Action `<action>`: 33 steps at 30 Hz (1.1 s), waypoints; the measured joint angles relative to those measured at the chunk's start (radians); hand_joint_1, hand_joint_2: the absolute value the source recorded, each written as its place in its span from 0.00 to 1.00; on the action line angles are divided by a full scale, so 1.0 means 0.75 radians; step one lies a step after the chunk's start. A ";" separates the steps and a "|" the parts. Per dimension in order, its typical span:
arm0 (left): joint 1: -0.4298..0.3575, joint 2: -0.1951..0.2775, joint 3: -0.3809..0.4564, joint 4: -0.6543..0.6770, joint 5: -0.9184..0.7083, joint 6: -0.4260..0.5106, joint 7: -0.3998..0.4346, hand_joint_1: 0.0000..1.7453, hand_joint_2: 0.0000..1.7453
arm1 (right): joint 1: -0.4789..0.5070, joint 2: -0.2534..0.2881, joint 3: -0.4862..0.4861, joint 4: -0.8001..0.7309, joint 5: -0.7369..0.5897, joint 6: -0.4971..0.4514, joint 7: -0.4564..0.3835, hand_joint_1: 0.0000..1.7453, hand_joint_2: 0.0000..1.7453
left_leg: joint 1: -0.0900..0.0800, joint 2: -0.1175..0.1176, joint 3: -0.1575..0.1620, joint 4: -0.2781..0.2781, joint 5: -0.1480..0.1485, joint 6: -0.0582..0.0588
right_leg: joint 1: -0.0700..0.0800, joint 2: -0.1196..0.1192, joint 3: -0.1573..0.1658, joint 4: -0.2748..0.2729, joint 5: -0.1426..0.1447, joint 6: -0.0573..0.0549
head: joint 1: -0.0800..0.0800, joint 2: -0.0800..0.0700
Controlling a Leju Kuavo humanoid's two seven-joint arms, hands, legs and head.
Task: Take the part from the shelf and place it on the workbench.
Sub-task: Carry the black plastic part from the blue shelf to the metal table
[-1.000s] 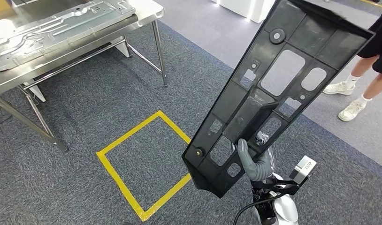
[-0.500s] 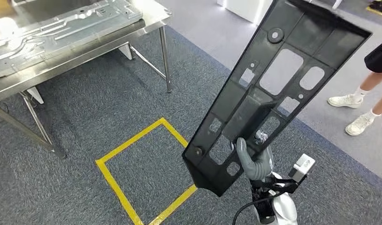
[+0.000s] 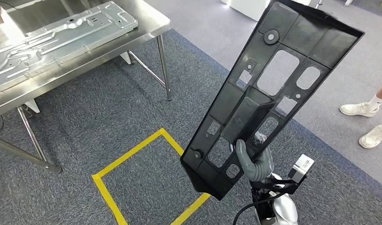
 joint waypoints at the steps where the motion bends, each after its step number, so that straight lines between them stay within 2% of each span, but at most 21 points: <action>1: -0.003 0.000 0.000 0.000 0.002 -0.002 -0.002 0.00 1.00 | 0.003 0.000 0.001 -0.002 0.008 -0.003 0.001 1.00 1.00 | 0.001 0.003 -0.036 0.005 -0.060 -0.004 | 0.000 -0.002 0.023 -0.002 -0.017 0.001 | 0.000 0.000; 2: -0.006 0.000 0.000 0.000 0.003 -0.003 -0.003 0.00 1.00 | 0.005 0.000 0.002 -0.005 0.021 -0.009 0.002 1.00 1.00 | 0.003 0.007 -0.057 -0.018 -0.091 -0.008 | 0.000 -0.005 0.047 -0.002 -0.035 0.002 | 0.000 0.000; 3: -0.007 0.000 0.000 0.000 0.003 -0.004 -0.003 0.00 1.00 | 0.008 0.000 0.005 -0.007 0.036 -0.014 0.003 1.00 1.00 | 0.006 0.013 -0.065 -0.066 -0.072 -0.010 | 0.000 -0.009 0.071 -0.001 -0.052 0.004 | 0.000 0.000; 5: -0.006 0.000 0.000 0.000 0.003 -0.004 -0.003 0.00 1.00 | 0.012 0.000 0.015 -0.011 0.061 -0.024 0.003 1.00 1.00 | 0.009 0.046 -0.063 -0.206 0.101 -0.007 | 0.001 -0.020 0.115 0.004 -0.085 0.012 | 0.000 0.000; 7: -0.005 0.000 0.001 0.000 0.004 -0.004 -0.005 0.00 1.00 | 0.018 -0.001 0.025 -0.013 0.071 -0.029 0.000 1.00 1.00 | 0.006 0.079 -0.065 -0.290 0.236 0.008 | 0.004 -0.033 0.135 0.010 -0.109 0.029 | 0.000 0.000; 10: -0.007 0.000 0.001 0.000 0.005 0.000 -0.010 0.00 1.00 | 0.023 -0.003 0.034 -0.016 0.077 -0.035 -0.008 1.00 1.00 | 0.000 0.056 -0.065 -0.302 0.268 0.037 | 0.003 -0.059 0.146 0.013 -0.130 0.057 | 0.000 0.000; 12: -0.008 0.000 0.001 -0.001 0.005 0.003 -0.011 0.00 1.00 | 0.023 -0.005 0.041 -0.018 0.083 -0.039 -0.015 1.00 1.00 | 0.003 0.033 -0.055 -0.316 0.277 0.053 | -0.002 -0.048 0.131 0.058 -0.169 0.068 | 0.001 0.000; 15: -0.008 -0.001 0.001 -0.001 0.005 0.003 -0.012 0.00 1.00 | 0.025 -0.011 0.044 -0.020 0.092 -0.046 -0.018 1.00 1.00 | -0.001 0.000 -0.051 -0.322 0.278 0.067 | -0.005 -0.013 0.010 0.295 -0.281 0.074 | 0.001 0.000; 16: -0.008 -0.001 0.001 -0.001 0.005 0.003 -0.013 0.00 1.00 | 0.027 -0.013 0.045 -0.020 0.094 -0.048 -0.018 1.00 1.00 | -0.004 -0.014 -0.050 -0.321 0.276 0.069 | -0.004 -0.008 -0.029 0.360 -0.294 0.073 | 0.001 0.000; 17: -0.009 -0.001 0.001 -0.001 0.005 0.003 -0.013 0.00 1.00 | 0.028 -0.015 0.045 -0.020 0.096 -0.050 -0.018 1.00 1.00 | -0.006 -0.029 -0.048 -0.320 0.274 0.071 | -0.004 -0.006 -0.048 0.378 -0.280 0.072 | 0.001 0.000; 18: -0.009 -0.002 0.001 -0.001 0.005 0.003 -0.014 0.00 1.00 | 0.028 -0.015 0.046 -0.020 0.096 -0.051 -0.018 1.00 1.00 | -0.008 -0.045 -0.043 -0.320 0.271 0.071 | -0.004 -0.002 -0.042 0.347 -0.241 0.068 | 0.001 0.000; 20: -0.009 -0.005 0.001 0.000 0.005 0.003 -0.015 0.00 1.00 | 0.028 -0.016 0.049 -0.020 0.097 -0.051 -0.018 1.00 1.00 | -0.008 -0.075 -0.033 -0.320 0.263 0.069 | -0.001 0.036 0.023 0.176 -0.132 0.053 | 0.001 0.000; 21: -0.010 -0.008 0.001 0.000 0.005 0.003 -0.015 0.00 1.00 | 0.029 -0.016 0.051 -0.021 0.098 -0.051 -0.018 1.00 1.00 | -0.008 -0.090 -0.031 -0.318 0.260 0.065 | 0.000 0.061 0.056 0.096 -0.097 0.046 | 0.001 0.000; 23: -0.011 -0.011 0.001 0.000 0.005 0.002 -0.015 0.00 1.00 | 0.029 -0.018 0.052 -0.023 0.098 -0.051 -0.018 1.00 1.00 | -0.002 -0.114 -0.037 -0.318 0.257 0.053 | 0.004 0.090 0.088 0.021 -0.084 0.036 | 0.003 0.000; 25: -0.012 -0.011 0.001 0.000 0.005 0.002 -0.016 0.00 1.00 | 0.028 -0.019 0.055 -0.026 0.101 -0.052 -0.018 1.00 1.00 | 0.000 -0.134 -0.040 -0.324 0.257 0.035 | 0.002 0.073 0.099 0.004 -0.088 0.032 | 0.005 0.000; 26: -0.011 -0.010 0.001 0.000 0.005 0.003 -0.016 0.00 1.00 | 0.027 -0.019 0.058 -0.028 0.103 -0.053 -0.019 1.00 1.00 | -0.002 -0.125 -0.039 -0.321 0.251 0.027 | -0.001 0.060 0.108 -0.008 -0.087 0.028 | 0.005 0.000; 28: -0.011 -0.008 0.002 -0.001 0.005 0.003 -0.015 0.00 1.00 | 0.027 -0.019 0.064 -0.031 0.109 -0.054 -0.020 1.00 1.00 | -0.009 -0.069 -0.066 -0.248 0.201 0.012 | -0.009 0.027 0.128 -0.030 -0.085 0.017 | 0.000 0.000; 29: -0.013 -0.008 0.002 -0.001 0.006 0.003 -0.015 0.00 1.00 | 0.027 -0.019 0.065 -0.031 0.112 -0.054 -0.020 1.00 1.00 | -0.008 -0.033 -0.099 -0.173 0.161 0.006 | -0.008 0.009 0.134 -0.034 -0.087 0.012 | -0.003 0.000; 31: -0.023 -0.007 0.003 -0.001 0.008 0.003 -0.017 0.00 1.00 | 0.030 -0.019 0.066 -0.031 0.116 -0.055 -0.021 1.00 1.00 | -0.002 -0.002 -0.178 -0.010 0.090 -0.004 | -0.006 -0.028 0.137 -0.033 -0.092 0.009 | -0.005 0.000; 32: -0.026 -0.007 0.004 -0.001 0.008 0.003 -0.018 0.00 1.00 | 0.031 -0.019 0.067 -0.031 0.117 -0.056 -0.021 1.00 1.00 | 0.002 0.004 -0.196 0.028 0.086 -0.010 | -0.007 -0.046 0.138 -0.031 -0.094 0.010 | -0.005 0.000; 33: -0.027 -0.006 0.005 -0.001 0.008 0.003 -0.019 0.00 1.00 | 0.032 -0.019 0.067 -0.031 0.117 -0.056 -0.021 1.00 1.00 | 0.006 0.010 -0.190 0.017 0.106 -0.014 | -0.008 -0.063 0.139 -0.029 -0.097 0.013 | -0.005 0.000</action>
